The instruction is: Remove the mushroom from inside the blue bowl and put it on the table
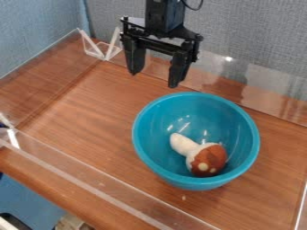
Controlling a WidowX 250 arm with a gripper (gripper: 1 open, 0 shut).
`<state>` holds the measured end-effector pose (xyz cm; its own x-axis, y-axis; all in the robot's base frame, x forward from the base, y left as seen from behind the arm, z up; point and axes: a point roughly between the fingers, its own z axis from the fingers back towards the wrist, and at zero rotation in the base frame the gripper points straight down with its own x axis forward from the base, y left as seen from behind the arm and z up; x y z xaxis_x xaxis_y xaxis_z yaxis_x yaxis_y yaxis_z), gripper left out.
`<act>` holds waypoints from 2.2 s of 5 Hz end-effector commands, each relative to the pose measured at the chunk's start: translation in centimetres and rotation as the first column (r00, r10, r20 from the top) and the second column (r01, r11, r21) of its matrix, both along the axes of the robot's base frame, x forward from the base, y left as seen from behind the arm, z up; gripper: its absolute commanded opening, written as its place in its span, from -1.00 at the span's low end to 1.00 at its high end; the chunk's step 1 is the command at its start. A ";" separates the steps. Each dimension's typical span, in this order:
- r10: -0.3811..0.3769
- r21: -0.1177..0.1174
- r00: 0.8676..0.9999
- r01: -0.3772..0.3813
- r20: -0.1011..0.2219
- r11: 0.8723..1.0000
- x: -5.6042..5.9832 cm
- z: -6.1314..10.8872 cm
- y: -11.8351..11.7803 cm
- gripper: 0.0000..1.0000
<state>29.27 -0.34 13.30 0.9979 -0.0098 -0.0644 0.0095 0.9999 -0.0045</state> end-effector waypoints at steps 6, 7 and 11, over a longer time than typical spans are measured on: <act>-0.328 -0.002 0.945 0.328 -0.013 0.945 -3.3 -7.2 -9.9 1.00; -0.323 -0.001 0.946 0.323 -0.014 0.946 -3.3 -7.7 -9.8 1.00; -0.300 0.022 0.954 0.300 -0.021 0.954 -2.8 -9.2 -8.8 -1.00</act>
<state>26.06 -9.33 3.61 0.9442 -0.3105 -0.1097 0.3140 0.9493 0.0167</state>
